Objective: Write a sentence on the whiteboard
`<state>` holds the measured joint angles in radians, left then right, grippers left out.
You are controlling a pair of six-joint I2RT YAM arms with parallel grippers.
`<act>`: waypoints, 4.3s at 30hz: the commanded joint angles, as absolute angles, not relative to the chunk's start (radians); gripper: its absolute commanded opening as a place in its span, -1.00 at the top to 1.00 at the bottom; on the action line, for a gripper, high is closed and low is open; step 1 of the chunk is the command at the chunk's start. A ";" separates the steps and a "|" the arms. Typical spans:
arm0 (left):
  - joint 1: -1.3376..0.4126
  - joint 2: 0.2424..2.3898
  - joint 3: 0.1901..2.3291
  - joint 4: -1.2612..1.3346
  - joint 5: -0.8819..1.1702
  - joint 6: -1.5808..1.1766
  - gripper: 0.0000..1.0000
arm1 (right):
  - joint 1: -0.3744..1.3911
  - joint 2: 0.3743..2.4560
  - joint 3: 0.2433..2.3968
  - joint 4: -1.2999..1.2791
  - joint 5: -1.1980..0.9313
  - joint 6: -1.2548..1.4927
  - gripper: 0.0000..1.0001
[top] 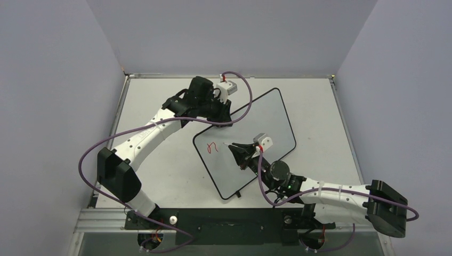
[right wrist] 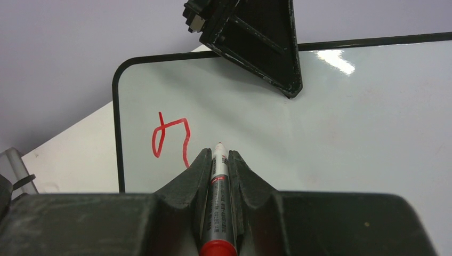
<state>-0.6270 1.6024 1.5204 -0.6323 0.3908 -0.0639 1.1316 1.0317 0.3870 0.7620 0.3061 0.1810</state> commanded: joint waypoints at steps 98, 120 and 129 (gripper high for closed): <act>-0.669 1.546 1.551 -0.633 0.120 0.024 1.00 | 1.068 1.133 0.324 0.961 0.222 0.221 1.00; -0.669 1.543 1.549 -0.637 0.115 0.028 1.00 | 1.049 1.172 0.437 0.936 0.189 0.180 1.00; -0.668 1.548 1.551 -0.639 0.113 0.028 1.00 | 1.053 1.177 0.383 0.951 0.184 0.210 1.00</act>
